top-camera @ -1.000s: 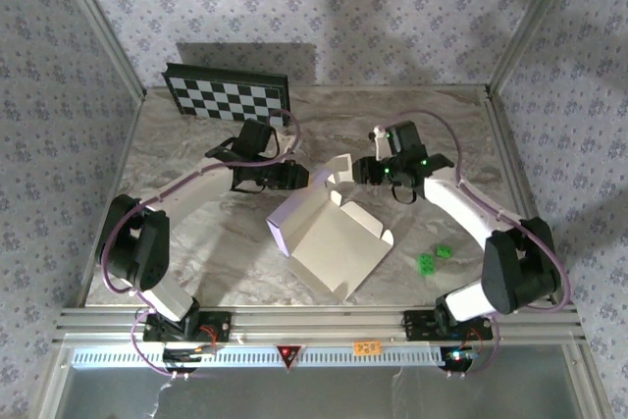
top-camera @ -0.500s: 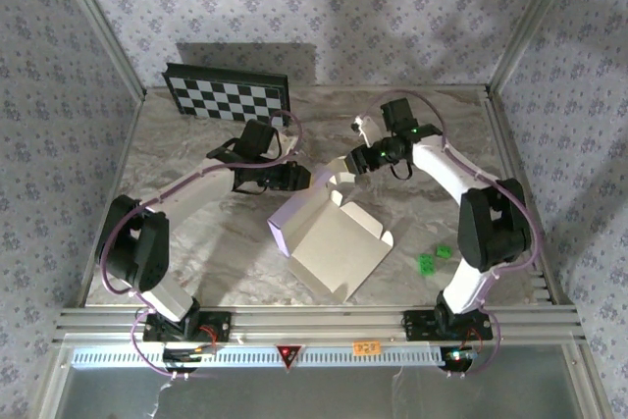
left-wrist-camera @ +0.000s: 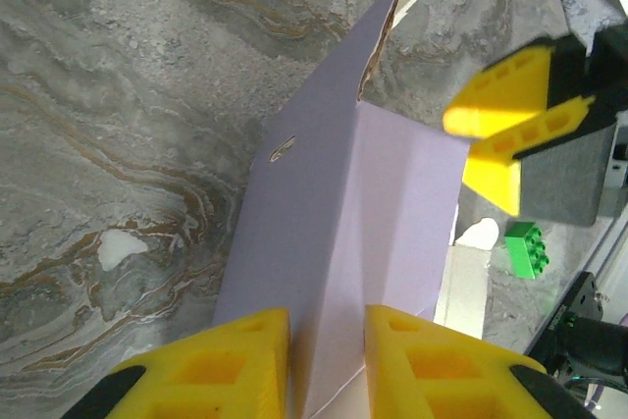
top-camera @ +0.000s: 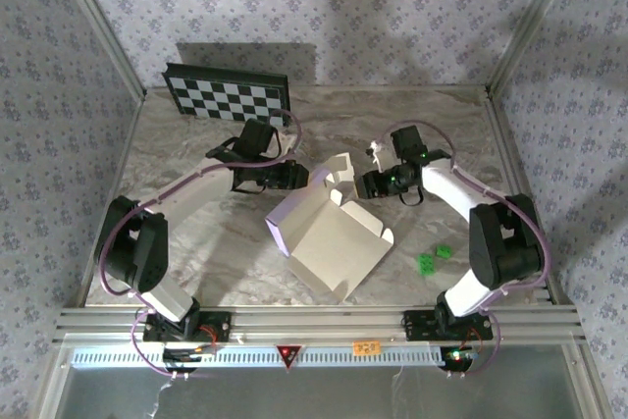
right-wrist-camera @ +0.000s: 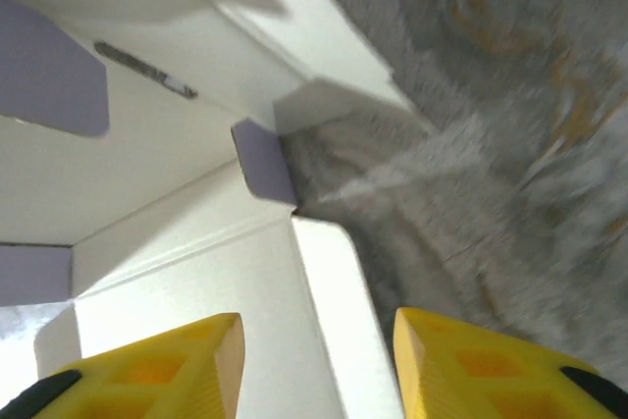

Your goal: Fold the paper box

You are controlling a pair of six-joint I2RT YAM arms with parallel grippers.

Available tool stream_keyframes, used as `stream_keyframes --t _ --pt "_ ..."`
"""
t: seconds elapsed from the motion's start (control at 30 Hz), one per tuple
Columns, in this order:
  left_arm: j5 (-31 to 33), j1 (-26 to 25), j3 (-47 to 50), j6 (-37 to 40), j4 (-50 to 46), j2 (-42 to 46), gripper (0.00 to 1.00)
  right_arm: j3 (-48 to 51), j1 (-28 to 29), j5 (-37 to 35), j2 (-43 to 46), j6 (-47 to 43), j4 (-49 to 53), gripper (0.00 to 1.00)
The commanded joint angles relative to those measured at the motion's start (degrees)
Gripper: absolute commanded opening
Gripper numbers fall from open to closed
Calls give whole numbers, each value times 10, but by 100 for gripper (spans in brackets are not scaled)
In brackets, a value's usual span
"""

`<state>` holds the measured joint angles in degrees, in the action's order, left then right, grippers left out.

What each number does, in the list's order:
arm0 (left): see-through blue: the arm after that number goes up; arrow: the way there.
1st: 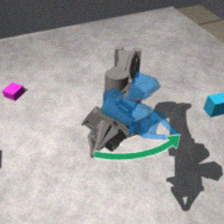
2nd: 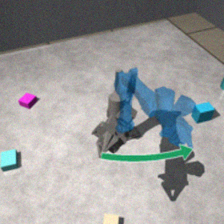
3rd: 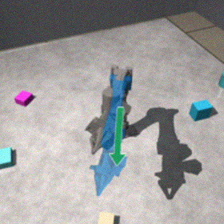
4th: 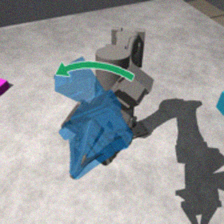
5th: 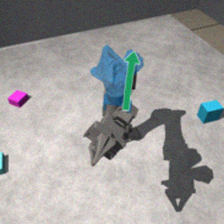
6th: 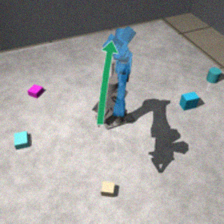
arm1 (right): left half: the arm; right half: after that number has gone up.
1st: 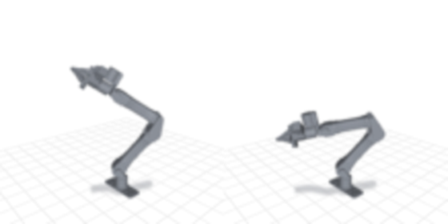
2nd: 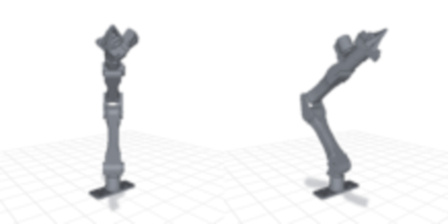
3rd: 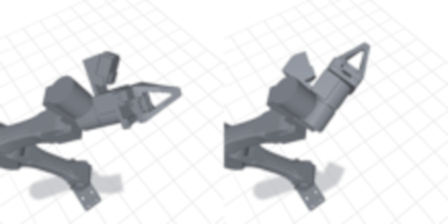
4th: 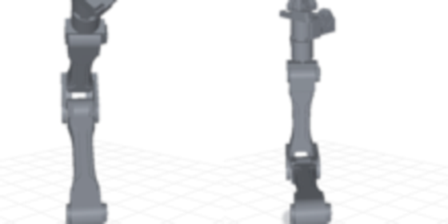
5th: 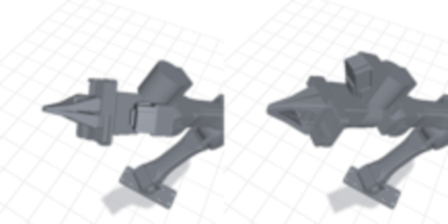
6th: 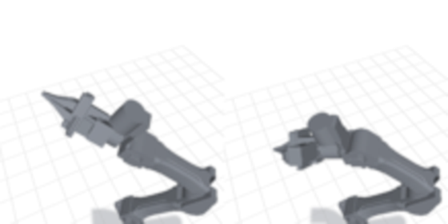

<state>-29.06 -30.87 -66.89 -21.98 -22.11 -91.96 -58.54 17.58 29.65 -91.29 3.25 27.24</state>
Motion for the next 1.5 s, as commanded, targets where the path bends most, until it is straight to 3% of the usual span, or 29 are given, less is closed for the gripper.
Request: stream_keyframes --t 0.0,0.3,0.93,1.47 --pt "48 -4 4 17 -79 -16 26 13 20 42 -10 71 5 41" --pt "51 -3 0 26 -87 -18 26 16 33 -18 -70 132 -17 18" --pt "54 -4 -2 29 -89 -22 26 51 21 -93 -104 141 -11 10" --pt "53 -4 -2 28 -91 -16 26 59 61 -224 -143 176 16 2"
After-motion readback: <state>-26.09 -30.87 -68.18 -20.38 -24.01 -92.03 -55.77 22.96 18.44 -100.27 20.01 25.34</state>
